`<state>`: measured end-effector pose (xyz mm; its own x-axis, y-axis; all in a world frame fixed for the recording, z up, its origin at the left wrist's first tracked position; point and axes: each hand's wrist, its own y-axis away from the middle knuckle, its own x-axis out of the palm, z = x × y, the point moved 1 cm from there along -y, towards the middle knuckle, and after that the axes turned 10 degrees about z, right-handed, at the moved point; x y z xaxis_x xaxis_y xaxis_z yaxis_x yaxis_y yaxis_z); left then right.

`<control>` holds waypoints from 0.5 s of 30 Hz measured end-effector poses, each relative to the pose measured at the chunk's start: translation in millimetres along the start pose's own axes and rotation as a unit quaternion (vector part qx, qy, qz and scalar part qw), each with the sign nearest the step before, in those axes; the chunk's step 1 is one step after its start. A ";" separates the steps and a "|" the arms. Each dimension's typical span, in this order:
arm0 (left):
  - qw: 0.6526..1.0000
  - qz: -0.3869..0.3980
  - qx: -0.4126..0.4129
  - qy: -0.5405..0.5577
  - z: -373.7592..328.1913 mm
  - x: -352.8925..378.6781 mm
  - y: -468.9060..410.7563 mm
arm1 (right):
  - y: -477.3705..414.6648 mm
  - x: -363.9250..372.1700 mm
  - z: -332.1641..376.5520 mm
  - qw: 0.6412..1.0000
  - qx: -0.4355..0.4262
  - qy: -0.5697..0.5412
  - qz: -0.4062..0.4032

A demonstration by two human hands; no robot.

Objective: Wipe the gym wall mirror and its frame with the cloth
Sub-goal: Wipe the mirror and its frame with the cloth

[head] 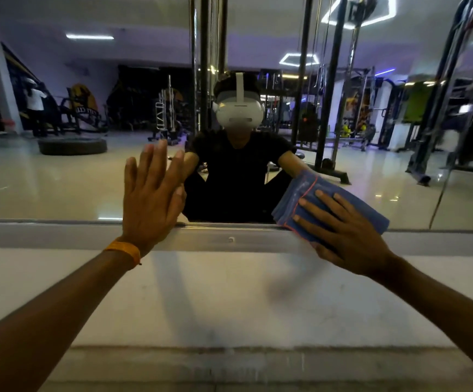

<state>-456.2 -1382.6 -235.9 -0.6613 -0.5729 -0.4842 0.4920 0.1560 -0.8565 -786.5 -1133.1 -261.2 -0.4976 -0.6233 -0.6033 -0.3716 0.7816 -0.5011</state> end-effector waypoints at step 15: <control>0.999 0.036 0.030 -0.012 23.5 -3.4 25.4 | -17.5 -0.3 24.2 0.999 -0.015 0.011 0.031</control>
<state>-428.1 -1395.6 -251.8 -0.6099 -0.5805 -0.5395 0.5717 0.1491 -0.8068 -761.0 -1147.2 -267.2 -0.5367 -0.5731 -0.6193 -0.3633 0.8194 -0.4434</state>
